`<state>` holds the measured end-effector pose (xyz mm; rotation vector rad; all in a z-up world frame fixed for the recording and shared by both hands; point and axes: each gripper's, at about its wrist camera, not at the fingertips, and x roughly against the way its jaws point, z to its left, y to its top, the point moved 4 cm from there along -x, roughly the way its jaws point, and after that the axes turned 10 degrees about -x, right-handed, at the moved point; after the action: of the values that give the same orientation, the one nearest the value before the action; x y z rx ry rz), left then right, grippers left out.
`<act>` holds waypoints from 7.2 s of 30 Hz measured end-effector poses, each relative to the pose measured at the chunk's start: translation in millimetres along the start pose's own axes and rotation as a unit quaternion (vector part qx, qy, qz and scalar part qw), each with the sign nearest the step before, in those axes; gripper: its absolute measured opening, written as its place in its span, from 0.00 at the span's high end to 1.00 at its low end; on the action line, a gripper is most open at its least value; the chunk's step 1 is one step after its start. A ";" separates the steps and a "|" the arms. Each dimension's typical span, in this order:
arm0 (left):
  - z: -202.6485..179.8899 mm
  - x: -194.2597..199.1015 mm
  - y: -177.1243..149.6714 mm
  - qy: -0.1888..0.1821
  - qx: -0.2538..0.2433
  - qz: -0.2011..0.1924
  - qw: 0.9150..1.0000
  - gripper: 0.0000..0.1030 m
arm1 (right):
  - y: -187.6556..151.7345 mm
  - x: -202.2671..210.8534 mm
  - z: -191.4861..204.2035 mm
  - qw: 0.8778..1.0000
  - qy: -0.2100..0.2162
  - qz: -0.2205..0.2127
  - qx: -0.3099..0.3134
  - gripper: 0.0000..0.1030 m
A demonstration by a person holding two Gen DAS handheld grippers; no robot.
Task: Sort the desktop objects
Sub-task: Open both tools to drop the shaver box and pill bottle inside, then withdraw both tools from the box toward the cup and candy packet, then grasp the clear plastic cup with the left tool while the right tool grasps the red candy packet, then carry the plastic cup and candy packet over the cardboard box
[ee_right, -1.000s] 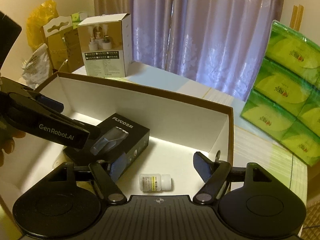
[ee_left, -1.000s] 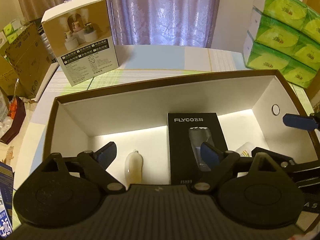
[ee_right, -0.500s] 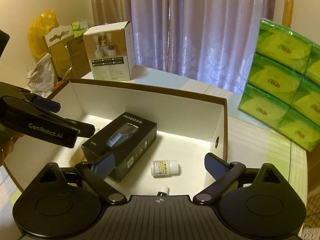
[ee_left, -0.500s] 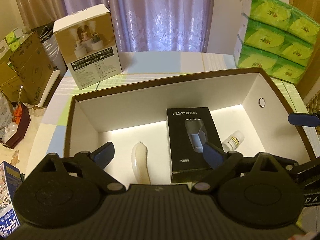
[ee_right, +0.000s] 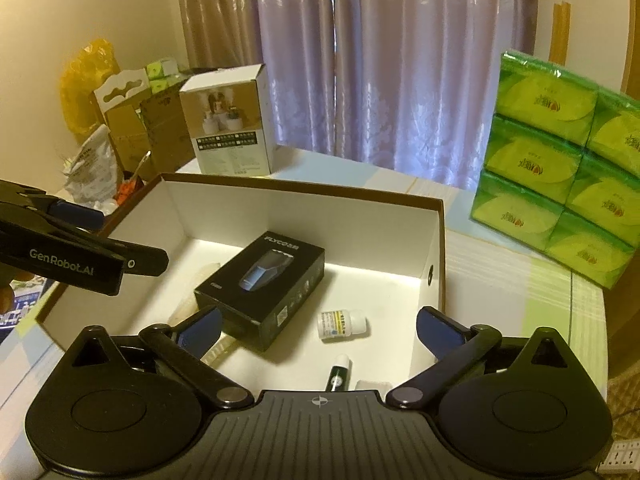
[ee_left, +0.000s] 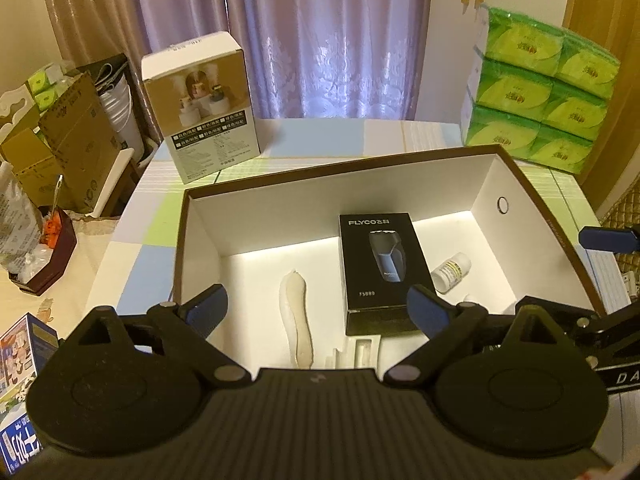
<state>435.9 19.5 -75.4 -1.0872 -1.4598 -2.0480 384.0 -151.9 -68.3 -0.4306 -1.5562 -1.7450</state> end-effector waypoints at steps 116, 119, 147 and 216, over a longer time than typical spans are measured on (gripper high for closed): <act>-114.2 134.7 -196.9 0.001 0.034 0.057 0.998 0.04 | -201.4 142.9 -30.8 0.995 -0.012 0.076 -0.062 0.02; -114.6 114.9 -193.1 -0.014 0.033 0.065 0.997 0.04 | -197.4 130.9 -39.1 0.994 -0.019 0.077 -0.069 0.02; -124.3 -24.1 -153.5 -0.064 0.006 0.121 0.991 0.15 | -158.8 49.5 -94.2 0.991 -0.040 0.094 -0.081 0.02; 20.1 16.5 -32.1 -0.014 -0.008 -0.014 1.000 0.33 | -1.0 4.1 -4.2 0.999 0.018 0.032 -0.015 0.55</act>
<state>410.6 51.9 -79.1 -1.1119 -1.4814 -2.0748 381.4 -157.1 -67.0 -0.4562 -1.4772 -1.7186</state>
